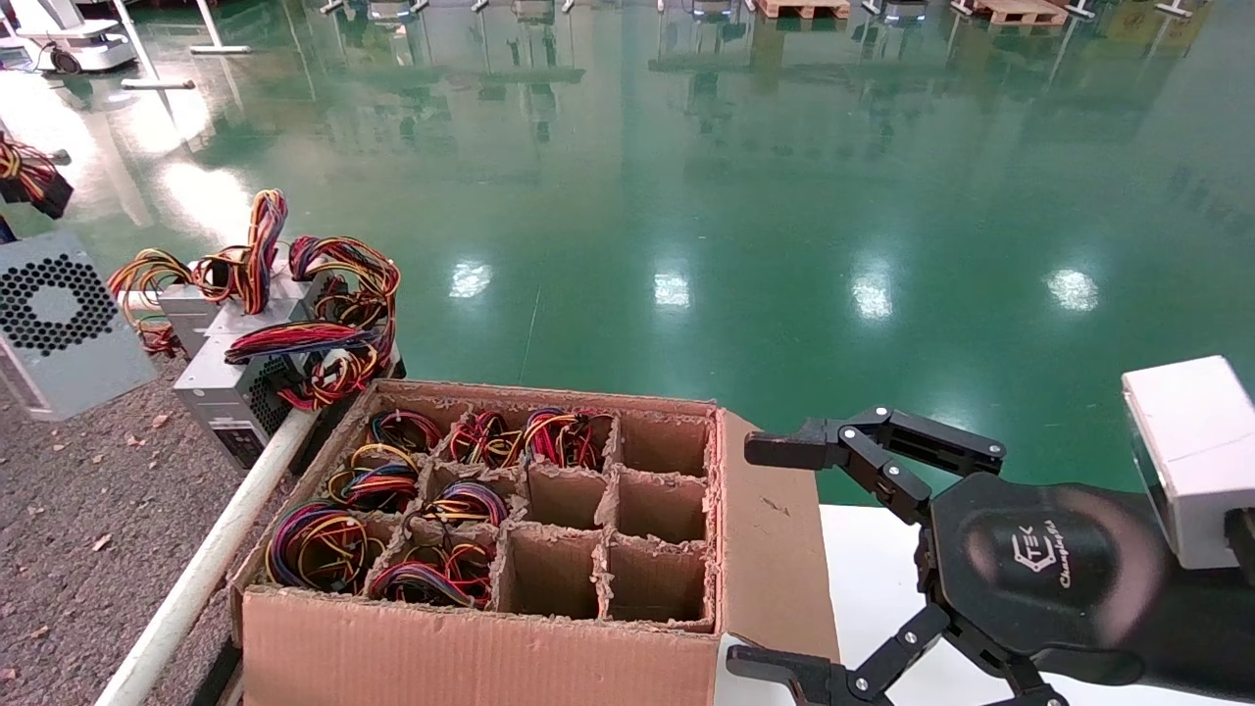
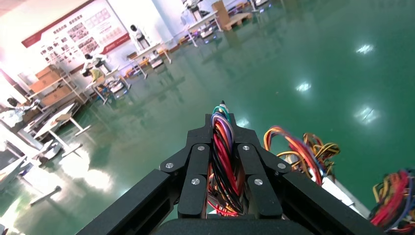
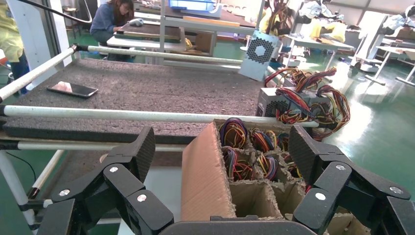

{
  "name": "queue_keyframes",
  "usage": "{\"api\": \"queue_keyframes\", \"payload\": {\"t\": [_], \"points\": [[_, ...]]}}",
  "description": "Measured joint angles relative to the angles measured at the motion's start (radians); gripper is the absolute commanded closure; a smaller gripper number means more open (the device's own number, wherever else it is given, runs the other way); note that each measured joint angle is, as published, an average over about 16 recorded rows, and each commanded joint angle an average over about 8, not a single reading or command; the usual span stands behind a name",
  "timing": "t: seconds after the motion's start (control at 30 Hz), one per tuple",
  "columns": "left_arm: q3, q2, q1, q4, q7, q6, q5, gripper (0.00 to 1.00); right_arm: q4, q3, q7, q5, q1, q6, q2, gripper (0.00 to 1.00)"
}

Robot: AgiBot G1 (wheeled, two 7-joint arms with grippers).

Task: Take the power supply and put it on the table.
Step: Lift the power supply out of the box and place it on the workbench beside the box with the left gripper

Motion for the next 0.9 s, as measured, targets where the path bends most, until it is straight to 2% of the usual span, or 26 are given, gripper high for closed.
{"api": "queue_keyframes", "payload": {"t": [0.47,0.9], "points": [[0.0,0.068,0.059,0.025,0.025,-0.237,0.0,1.0,0.0,0.0,0.0,0.0,0.0,0.0,0.0,0.0],[0.0,0.109,0.097,0.015,0.026,-0.316,-0.001,1.0,0.0,-0.001,0.0,0.0,0.0,0.0,0.0,0.0]]}}
